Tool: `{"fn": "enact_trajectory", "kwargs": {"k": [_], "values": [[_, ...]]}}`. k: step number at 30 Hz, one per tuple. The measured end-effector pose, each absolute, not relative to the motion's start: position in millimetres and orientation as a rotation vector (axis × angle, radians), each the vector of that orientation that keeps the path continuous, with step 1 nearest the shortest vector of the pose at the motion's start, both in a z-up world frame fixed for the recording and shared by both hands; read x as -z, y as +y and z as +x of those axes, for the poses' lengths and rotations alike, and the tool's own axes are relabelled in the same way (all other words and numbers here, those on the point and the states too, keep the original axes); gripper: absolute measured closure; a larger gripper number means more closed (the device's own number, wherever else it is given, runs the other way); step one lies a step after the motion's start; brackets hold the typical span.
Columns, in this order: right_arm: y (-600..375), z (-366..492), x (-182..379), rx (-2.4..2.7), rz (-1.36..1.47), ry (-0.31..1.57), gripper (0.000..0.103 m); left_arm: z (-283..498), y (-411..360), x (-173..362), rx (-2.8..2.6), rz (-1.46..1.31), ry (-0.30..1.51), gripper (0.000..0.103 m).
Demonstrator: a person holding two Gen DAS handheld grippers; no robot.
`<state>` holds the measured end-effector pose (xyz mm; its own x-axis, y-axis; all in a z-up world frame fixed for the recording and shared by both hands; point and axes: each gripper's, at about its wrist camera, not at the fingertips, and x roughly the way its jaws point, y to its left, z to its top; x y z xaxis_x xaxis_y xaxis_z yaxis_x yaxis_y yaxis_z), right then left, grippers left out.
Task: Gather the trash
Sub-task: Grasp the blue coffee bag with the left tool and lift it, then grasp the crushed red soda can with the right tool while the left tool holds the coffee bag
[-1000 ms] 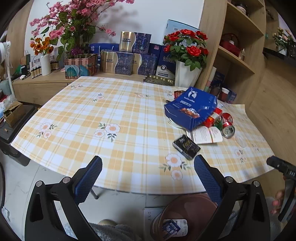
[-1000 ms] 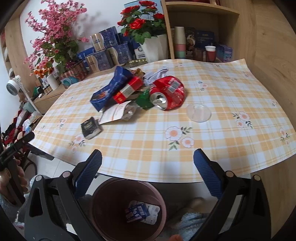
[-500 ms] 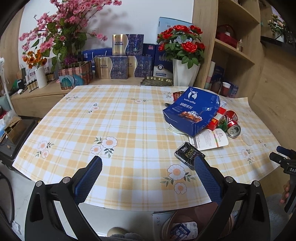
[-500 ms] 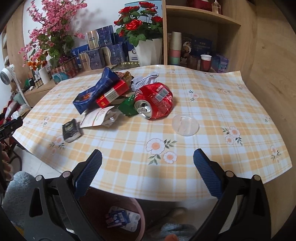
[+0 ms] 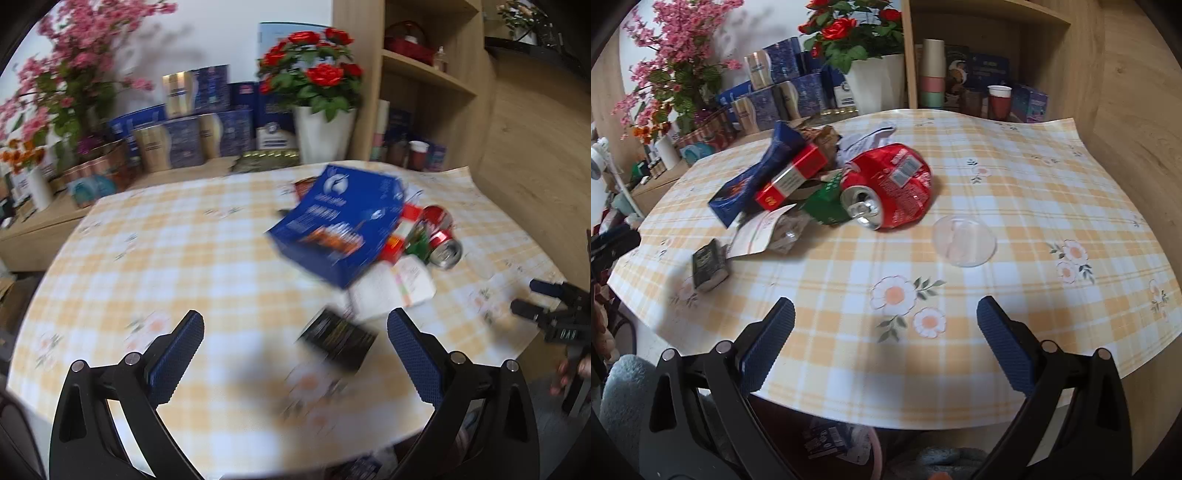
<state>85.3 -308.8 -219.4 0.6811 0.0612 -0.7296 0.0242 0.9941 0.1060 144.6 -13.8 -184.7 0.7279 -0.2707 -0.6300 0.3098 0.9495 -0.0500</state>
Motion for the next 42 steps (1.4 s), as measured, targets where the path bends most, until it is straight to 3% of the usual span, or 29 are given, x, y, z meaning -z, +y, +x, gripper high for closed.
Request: {"fn": "enact_trajectory", "kwargs": {"k": [5, 7, 9, 17, 18, 19, 20, 22, 25, 30, 37, 42], "values": [[-317, 89, 212, -0.010, 0.112, 0.798, 0.006, 188, -64, 198, 0.354, 0.178, 0.718, 0.006], [-322, 88, 210, -0.002, 0.118, 0.789, 0.006, 200, -82, 205, 0.362, 0.244, 0.732, 0.019], [-328, 87, 209, 0.009, 0.129, 0.782, 0.006, 212, -99, 214, 0.355, 0.330, 0.742, 0.022], [-338, 87, 216, 0.017, 0.134, 0.804, 0.006, 245, -135, 235, 0.302, 0.541, 0.785, 0.024], [-339, 88, 217, 0.017, 0.133, 0.806, 0.006, 246, -134, 235, 0.303, 0.535, 0.784, 0.031], [-340, 89, 218, 0.018, 0.133, 0.807, 0.006, 249, -134, 234, 0.315, 0.511, 0.791, 0.050], [-340, 89, 218, 0.023, 0.133, 0.807, 0.006, 251, -133, 233, 0.333, 0.485, 0.801, 0.051], [-341, 89, 217, 0.038, 0.131, 0.802, 0.006, 250, -130, 221, 0.337, 0.466, 0.751, 0.068], [-343, 90, 214, 0.027, 0.128, 0.794, 0.006, 252, -120, 203, 0.324, 0.442, 0.713, 0.080], [-343, 96, 212, 0.024, 0.118, 0.790, 0.006, 273, -61, 168, 0.309, 0.245, 0.750, 0.087], [-327, 134, 212, -0.043, -0.036, 0.799, 0.007, 267, 22, 140, 0.310, 0.072, 0.798, 0.088], [-309, 170, 217, -0.115, -0.135, 0.829, 0.014, 239, 64, 134, 0.355, 0.012, 0.849, 0.088]]}}
